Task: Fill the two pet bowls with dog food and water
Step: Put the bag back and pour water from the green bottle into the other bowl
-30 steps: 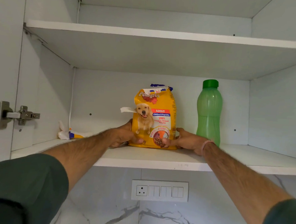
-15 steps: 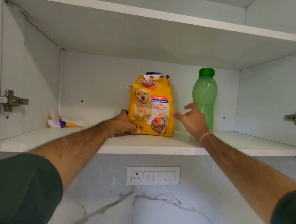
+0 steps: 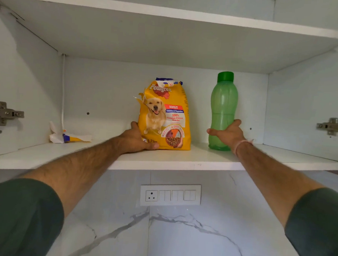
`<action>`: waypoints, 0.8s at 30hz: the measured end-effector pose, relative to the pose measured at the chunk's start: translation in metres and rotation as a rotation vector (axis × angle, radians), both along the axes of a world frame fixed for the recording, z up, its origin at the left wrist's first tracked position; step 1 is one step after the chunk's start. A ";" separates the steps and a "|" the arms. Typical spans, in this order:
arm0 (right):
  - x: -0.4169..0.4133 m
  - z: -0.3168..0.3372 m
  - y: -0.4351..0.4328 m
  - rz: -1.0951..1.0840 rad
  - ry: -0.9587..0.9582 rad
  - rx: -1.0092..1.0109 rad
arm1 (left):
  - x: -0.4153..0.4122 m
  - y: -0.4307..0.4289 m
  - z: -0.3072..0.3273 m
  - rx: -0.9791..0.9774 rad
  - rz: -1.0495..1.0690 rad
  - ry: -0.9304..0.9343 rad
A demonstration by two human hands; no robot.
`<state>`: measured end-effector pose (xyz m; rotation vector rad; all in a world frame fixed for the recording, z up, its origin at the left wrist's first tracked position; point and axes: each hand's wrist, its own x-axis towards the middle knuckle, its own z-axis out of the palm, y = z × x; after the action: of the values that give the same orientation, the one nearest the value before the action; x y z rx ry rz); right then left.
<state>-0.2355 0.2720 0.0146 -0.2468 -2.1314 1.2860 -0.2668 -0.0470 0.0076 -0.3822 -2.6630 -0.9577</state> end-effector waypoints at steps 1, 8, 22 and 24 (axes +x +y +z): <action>0.001 -0.001 0.001 0.006 -0.007 0.020 | 0.002 0.000 0.000 -0.012 0.016 -0.007; 0.028 -0.003 0.008 0.091 -0.002 0.108 | 0.044 0.004 -0.002 -0.082 0.150 -0.083; 0.146 -0.018 -0.013 0.196 0.210 0.144 | 0.150 0.107 -0.042 0.429 -0.014 0.509; 0.156 -0.021 -0.019 0.180 0.238 0.155 | 0.163 0.128 -0.035 0.528 -0.145 0.456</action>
<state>-0.0794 0.2527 -0.0062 0.1596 -2.0683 1.1753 -0.1035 0.0807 -0.0278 -0.5876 -1.9112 -1.3733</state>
